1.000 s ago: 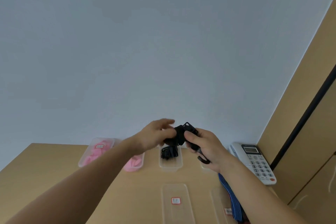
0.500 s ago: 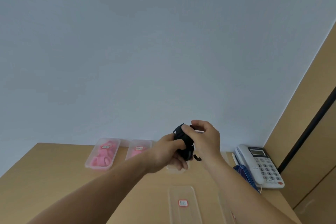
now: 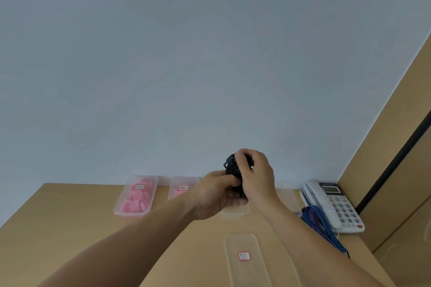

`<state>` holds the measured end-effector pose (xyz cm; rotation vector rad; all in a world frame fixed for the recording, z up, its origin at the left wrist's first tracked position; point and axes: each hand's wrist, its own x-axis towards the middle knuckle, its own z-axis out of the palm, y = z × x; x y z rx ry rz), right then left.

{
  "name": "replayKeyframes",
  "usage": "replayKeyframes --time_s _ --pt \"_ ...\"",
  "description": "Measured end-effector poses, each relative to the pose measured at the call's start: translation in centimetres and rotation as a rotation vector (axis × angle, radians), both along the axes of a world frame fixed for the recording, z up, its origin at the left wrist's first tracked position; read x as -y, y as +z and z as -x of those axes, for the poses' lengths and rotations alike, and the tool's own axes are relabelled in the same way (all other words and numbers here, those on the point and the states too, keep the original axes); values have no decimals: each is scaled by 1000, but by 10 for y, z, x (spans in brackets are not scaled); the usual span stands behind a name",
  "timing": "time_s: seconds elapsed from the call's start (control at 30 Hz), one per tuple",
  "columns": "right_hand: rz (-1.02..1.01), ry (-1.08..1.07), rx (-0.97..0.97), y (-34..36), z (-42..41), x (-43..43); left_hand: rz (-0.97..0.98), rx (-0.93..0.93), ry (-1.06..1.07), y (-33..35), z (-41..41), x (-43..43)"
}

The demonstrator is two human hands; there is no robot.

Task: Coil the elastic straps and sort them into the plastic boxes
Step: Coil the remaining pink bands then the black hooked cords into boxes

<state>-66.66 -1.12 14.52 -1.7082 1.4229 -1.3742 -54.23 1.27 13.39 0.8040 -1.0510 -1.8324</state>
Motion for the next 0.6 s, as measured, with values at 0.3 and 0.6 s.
replayKeyframes --time_s 0.3,0.6 --pt "-207 156 -296 -27 9 3 -59 -53 120 -37 -20 12" --pt "-248 354 -541 -60 41 50 -269 -5 167 -84 4 54"
